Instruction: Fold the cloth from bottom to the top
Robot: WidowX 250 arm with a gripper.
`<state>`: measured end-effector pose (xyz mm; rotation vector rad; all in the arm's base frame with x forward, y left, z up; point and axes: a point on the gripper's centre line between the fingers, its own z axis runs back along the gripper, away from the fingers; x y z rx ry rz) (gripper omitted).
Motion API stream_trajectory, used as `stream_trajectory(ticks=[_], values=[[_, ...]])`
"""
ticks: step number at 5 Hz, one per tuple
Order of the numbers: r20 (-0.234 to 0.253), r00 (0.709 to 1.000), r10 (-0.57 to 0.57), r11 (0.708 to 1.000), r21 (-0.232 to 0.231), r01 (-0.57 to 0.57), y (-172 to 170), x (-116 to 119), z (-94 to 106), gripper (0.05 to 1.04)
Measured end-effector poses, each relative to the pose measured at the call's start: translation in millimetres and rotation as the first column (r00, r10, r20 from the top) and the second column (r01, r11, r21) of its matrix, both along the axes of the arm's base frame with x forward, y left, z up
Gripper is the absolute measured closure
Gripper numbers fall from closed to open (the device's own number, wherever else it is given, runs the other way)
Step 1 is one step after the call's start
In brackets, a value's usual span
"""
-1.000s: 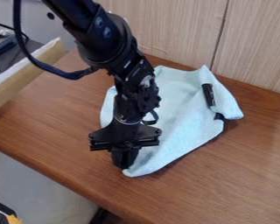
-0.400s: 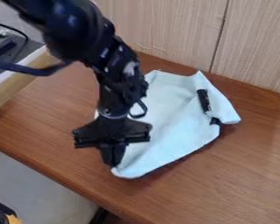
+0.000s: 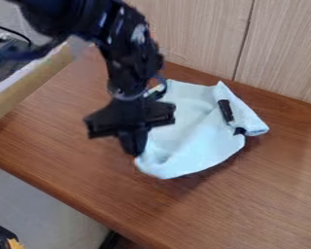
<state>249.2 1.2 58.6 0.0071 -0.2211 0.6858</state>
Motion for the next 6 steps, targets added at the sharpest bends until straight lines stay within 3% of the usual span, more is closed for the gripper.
stream_trajectory(ticks=[1, 2, 4, 6], values=[[0.032, 0.998, -0.058, 0.998, 0.008, 0.058, -11.2, 30.8, 11.5, 1.024], [0.041, 0.994, -0.105, 0.994, 0.009, 0.105, -22.9, 63.1, 10.7, 1.024], [0.017, 0.991, -0.131, 0.991, -0.017, 0.131, -34.0, 108.2, -15.9, 1.024], [-0.022, 0.991, -0.131, 0.991, -0.005, 0.131, -34.1, 124.5, -49.4, 1.024]])
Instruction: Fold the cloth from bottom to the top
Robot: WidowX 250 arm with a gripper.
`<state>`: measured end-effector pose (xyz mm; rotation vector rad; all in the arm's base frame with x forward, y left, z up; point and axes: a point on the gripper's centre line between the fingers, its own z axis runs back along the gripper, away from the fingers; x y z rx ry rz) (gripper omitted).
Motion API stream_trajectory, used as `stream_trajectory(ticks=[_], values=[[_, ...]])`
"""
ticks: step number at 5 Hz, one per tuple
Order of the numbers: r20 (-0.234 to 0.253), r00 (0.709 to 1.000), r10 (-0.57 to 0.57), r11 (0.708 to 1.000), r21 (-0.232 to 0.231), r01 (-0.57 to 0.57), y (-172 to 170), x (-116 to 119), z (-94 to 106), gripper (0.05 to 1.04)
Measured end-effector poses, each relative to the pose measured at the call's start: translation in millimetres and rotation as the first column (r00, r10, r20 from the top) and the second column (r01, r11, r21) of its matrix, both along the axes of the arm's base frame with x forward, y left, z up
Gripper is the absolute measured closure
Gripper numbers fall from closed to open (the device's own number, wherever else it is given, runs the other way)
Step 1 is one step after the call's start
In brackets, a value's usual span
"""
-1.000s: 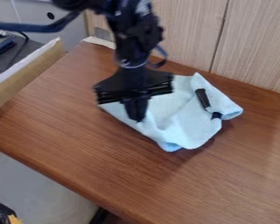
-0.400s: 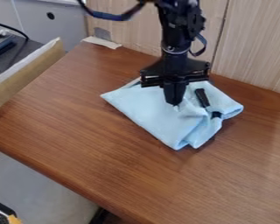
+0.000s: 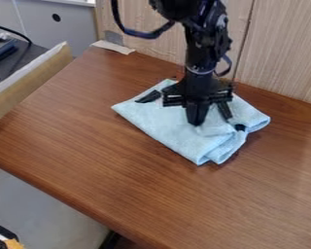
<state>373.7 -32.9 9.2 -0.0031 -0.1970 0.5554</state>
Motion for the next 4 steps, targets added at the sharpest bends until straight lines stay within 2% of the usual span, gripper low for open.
stream_trajectory(ticks=[2, 3, 4], values=[[-0.016, 1.000, 0.001, 1.000, -0.005, -0.001, 3.3, 3.8, -14.0, 1.001], [-0.021, 1.000, 0.002, 1.000, -0.015, -0.003, 4.0, 3.3, -14.7, 0.848], [-0.029, 1.000, -0.002, 1.000, -0.013, 0.001, 5.3, 1.6, -15.0, 0.589]])
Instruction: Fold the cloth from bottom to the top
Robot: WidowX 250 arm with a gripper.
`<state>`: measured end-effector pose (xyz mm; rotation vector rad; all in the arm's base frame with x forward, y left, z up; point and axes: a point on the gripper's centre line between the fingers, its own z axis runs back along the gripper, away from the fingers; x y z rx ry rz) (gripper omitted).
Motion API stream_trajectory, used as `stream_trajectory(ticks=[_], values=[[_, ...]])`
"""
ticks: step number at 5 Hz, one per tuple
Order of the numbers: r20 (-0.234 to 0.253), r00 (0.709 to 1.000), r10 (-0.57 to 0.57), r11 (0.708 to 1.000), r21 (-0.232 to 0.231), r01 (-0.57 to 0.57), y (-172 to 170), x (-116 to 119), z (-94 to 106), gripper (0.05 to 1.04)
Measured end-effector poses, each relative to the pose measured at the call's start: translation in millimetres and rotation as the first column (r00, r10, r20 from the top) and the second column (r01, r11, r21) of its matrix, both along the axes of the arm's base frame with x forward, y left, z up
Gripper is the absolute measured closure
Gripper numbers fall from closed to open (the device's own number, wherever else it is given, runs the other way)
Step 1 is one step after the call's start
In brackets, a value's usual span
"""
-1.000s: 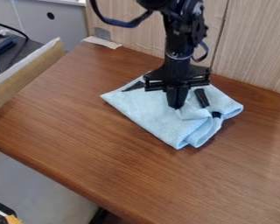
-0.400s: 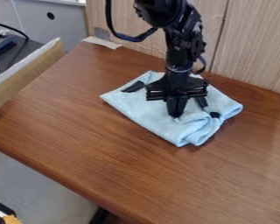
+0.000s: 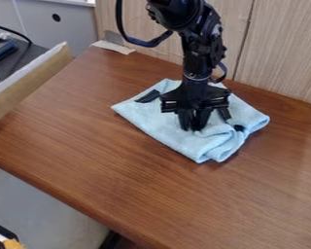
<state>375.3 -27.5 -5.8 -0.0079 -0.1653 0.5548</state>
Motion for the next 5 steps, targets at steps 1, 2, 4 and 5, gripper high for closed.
stream_trajectory(ticks=[1, 2, 4, 5], values=[[-0.014, 1.000, 0.011, 1.000, 0.000, -0.011, 3.3, -5.6, 0.1, 0.281], [-0.032, 0.999, 0.005, 1.000, 0.006, -0.005, 4.0, -8.5, 0.3, 0.081], [-0.039, 0.998, -0.045, 0.999, 0.007, 0.045, 2.5, -6.8, 23.5, 0.083], [-0.041, 0.997, -0.072, 0.997, 0.013, 0.073, 3.1, -9.6, 43.3, 0.083]])
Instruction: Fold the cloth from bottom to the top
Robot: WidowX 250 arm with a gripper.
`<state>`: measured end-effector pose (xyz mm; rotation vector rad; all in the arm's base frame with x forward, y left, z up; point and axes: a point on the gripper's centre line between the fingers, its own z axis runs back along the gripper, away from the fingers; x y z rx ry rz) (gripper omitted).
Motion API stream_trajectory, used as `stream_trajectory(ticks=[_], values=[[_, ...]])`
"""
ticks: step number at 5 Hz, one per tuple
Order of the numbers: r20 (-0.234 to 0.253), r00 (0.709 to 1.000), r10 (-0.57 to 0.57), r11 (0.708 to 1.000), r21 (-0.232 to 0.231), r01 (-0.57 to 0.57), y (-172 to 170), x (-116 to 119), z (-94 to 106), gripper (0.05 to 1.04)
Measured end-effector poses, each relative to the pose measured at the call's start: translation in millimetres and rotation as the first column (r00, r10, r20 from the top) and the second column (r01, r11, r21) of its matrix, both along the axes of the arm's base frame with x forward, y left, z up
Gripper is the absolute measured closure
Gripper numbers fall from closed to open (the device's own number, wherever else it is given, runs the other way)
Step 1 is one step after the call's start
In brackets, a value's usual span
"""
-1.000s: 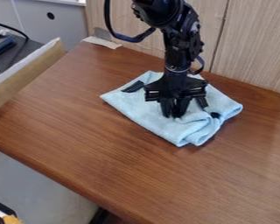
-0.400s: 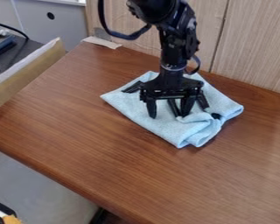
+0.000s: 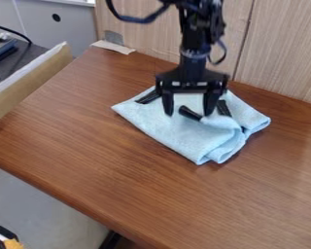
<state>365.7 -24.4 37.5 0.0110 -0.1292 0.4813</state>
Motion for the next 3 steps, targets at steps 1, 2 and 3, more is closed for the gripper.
stream_trajectory(ticks=[1, 2, 3], values=[[0.049, 0.999, -0.016, 1.000, 0.010, 0.015, 2.0, -1.8, 31.8, 0.083], [0.056, 0.998, -0.026, 0.999, 0.029, 0.025, 4.2, -11.9, 45.0, 0.083], [0.057, 0.998, -0.029, 0.999, 0.030, 0.027, 4.2, -21.8, 47.5, 0.083]])
